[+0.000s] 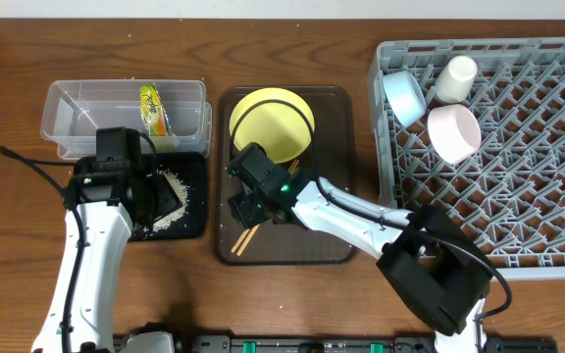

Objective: Sort waste into correct bins and load items into the dishwasher rack
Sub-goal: 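Lower the right gripper over the chopsticks beside the yellow plate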

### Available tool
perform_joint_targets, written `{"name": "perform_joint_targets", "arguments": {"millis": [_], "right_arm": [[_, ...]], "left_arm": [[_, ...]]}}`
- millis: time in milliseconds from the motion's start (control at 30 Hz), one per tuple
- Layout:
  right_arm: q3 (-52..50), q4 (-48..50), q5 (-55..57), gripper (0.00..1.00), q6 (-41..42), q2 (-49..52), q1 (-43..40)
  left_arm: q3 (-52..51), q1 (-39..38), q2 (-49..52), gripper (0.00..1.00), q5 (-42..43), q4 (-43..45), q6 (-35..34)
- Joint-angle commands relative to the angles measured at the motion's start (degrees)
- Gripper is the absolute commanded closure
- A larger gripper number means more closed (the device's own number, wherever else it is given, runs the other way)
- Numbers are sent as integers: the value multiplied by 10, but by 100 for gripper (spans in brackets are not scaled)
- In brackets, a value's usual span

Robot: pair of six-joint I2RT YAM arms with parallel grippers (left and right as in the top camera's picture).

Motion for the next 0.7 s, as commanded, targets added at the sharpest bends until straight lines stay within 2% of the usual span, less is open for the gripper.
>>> {"name": "perform_joint_targets", "arguments": {"millis": [0,233,400,533,667], "right_arm": [[9,-8,-9,41,11,0,7],[9,-82,-9,37,11,0,7],[8,-83,-8,36,9,1,8],[10,-68,-13,44,9,-2,6],[29,-63,-25,45,-16,-19,5]], "left_arm": [[4,3,1,35,-6,-2,-5],[4,3,1,35,-6,-2,-5],[4,3,1,35,-6,-2,-5],[4,3,1,35,-6,-3,-5],[4,3,1,35,-6,-2,-5]]}}
